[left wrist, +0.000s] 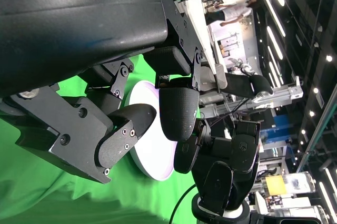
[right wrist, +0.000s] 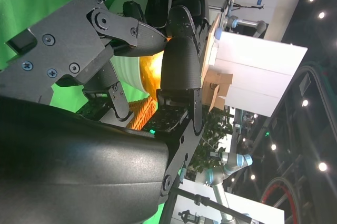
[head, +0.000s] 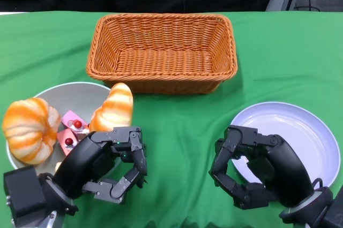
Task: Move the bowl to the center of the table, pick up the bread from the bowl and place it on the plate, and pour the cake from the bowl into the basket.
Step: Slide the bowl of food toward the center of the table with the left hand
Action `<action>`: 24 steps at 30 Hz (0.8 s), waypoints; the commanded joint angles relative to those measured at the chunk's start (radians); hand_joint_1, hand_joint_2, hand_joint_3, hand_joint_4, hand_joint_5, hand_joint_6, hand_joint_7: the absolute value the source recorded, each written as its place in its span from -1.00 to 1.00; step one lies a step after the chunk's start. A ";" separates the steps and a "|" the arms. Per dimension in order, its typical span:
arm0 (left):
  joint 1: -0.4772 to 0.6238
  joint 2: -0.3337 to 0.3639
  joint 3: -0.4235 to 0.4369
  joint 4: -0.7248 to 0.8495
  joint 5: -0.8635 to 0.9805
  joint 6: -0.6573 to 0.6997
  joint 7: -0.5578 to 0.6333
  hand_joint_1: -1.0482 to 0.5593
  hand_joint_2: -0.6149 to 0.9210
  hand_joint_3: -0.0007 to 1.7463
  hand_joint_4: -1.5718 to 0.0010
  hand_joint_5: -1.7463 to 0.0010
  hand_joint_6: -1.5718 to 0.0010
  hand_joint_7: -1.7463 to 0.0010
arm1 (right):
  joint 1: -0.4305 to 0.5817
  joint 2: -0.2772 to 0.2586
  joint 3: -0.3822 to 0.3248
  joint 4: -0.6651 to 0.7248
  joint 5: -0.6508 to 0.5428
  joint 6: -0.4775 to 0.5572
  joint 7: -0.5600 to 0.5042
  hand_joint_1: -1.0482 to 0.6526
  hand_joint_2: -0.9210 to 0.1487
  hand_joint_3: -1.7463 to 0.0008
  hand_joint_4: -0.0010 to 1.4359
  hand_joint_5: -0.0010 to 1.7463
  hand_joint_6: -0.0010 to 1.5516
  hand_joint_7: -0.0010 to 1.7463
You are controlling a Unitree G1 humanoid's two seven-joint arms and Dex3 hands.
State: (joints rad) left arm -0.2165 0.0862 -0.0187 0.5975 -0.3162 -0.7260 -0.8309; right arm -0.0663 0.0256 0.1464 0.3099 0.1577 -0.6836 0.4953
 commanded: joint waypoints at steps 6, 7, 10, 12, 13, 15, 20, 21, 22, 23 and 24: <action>-0.009 0.009 0.017 0.000 -0.013 -0.018 -0.014 0.18 0.44 0.42 0.03 -1.00 0.09 -0.72 | -0.006 -0.004 -0.003 0.007 0.013 -0.006 0.001 -0.02 -0.23 -0.07 0.21 0.88 0.06 0.55; -0.007 0.008 0.019 -0.010 -0.014 -0.020 -0.011 0.18 0.44 0.42 0.03 -1.00 0.09 -0.72 | -0.006 -0.004 -0.003 0.008 0.013 -0.008 0.001 -0.02 -0.23 -0.08 0.21 0.88 0.07 0.56; -0.003 0.005 0.023 -0.032 -0.017 -0.024 -0.006 0.19 0.41 0.47 0.02 -1.00 0.09 -0.74 | -0.008 -0.004 -0.004 0.014 0.015 -0.013 0.004 -0.01 -0.22 -0.09 0.21 0.88 0.07 0.56; -0.001 0.004 0.024 -0.038 -0.017 -0.021 -0.006 0.19 0.41 0.47 0.02 -1.00 0.09 -0.74 | -0.009 -0.003 -0.004 0.016 0.015 -0.014 0.005 -0.01 -0.22 -0.09 0.21 0.88 0.06 0.56; 0.000 0.004 0.025 -0.039 -0.017 -0.020 -0.006 0.19 0.40 0.47 0.02 -1.00 0.09 -0.74 | -0.009 -0.003 -0.005 0.016 0.015 -0.015 0.005 -0.01 -0.22 -0.09 0.21 0.88 0.06 0.56; 0.001 0.003 0.026 -0.041 -0.016 -0.019 -0.006 0.19 0.40 0.47 0.02 -1.00 0.09 -0.74 | -0.009 -0.003 -0.005 0.017 0.016 -0.015 0.006 -0.01 -0.22 -0.09 0.20 0.88 0.06 0.56; 0.001 0.003 0.027 -0.041 -0.016 -0.018 -0.007 0.19 0.40 0.48 0.02 -1.00 0.09 -0.75 | -0.009 -0.003 -0.005 0.017 0.016 -0.015 0.006 -0.01 -0.22 -0.09 0.20 0.88 0.06 0.56; 0.001 0.002 0.027 -0.041 -0.016 -0.018 -0.007 0.19 0.40 0.48 0.02 -1.00 0.09 -0.75 | -0.009 -0.003 -0.005 0.017 0.016 -0.015 0.006 -0.01 -0.22 -0.09 0.20 0.88 0.06 0.56; -0.002 0.000 0.034 -0.064 -0.046 -0.017 -0.021 0.19 0.40 0.48 0.02 -1.00 0.09 -0.75 | -0.011 -0.002 -0.006 0.021 0.011 -0.019 0.002 -0.01 -0.22 -0.09 0.20 0.88 0.06 0.56; -0.003 -0.002 0.039 -0.081 -0.069 -0.015 -0.031 0.19 0.42 0.47 -0.01 -0.99 0.09 -0.72 | -0.013 -0.002 -0.007 0.024 0.007 -0.023 0.000 0.00 -0.22 -0.10 0.21 0.88 0.06 0.56; -0.010 0.010 0.047 -0.118 -0.106 -0.017 -0.056 0.19 0.43 0.46 -0.02 -0.99 0.08 -0.71 | -0.013 -0.002 -0.008 0.025 0.003 -0.023 -0.003 0.00 -0.21 -0.10 0.21 0.88 0.07 0.56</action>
State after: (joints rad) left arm -0.2180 0.0732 0.0093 0.5288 -0.3765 -0.7362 -0.8580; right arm -0.0712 0.0272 0.1443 0.3275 0.1585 -0.6916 0.4997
